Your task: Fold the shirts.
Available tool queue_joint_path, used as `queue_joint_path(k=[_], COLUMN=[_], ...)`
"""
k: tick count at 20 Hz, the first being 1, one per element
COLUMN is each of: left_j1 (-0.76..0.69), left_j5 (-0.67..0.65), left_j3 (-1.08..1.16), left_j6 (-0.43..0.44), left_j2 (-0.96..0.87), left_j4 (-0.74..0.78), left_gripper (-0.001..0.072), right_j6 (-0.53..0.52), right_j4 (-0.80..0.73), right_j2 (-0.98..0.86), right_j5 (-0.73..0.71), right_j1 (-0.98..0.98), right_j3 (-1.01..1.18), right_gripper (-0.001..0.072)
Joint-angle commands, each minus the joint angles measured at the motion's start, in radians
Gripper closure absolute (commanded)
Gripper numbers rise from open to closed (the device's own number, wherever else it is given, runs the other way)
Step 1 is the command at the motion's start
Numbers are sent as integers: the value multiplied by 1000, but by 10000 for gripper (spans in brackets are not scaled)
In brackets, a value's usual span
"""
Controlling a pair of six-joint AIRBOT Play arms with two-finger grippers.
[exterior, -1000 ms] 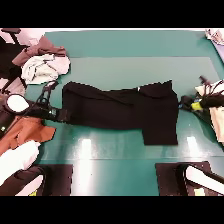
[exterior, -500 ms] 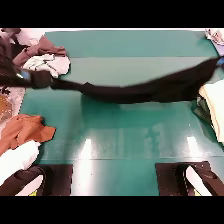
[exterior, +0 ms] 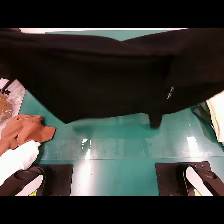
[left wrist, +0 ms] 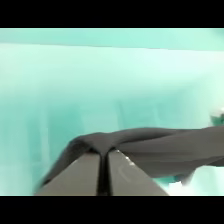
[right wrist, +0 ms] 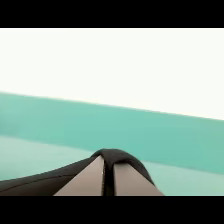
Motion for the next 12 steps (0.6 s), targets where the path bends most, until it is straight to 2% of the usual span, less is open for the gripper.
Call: queue_joint_path(k=[1,4,6,7,9,10,12], left_j1=[0,0,0,0,0,0,0], left_j5=[-54,-49,-40,-63,-85,-69,7], left_j3=[56,96,109,98,-19,-115,-321], left_j6=[-34,-134,-176,-170,-95,-48,29], left_j2=[6,61,81,77,61,42,-44], left_j4=[-118,-218,-221,-171,-22,47,87], left_gripper=[677,678,678,678,677,676,676], right_j6=[24,166,251,292,390,407,400], right_j4=[-27,-153,-168,-168,-184,-173,-114], right_j2=[-54,-24,20,38,35,4,-100], right_j5=[69,113,106,77,61,86,70], right_j1=[86,135,132,117,66,44,48], right_j3=[177,265,217,162,16,-63,-233], right_gripper=[699,699,700,700,700,700,699])
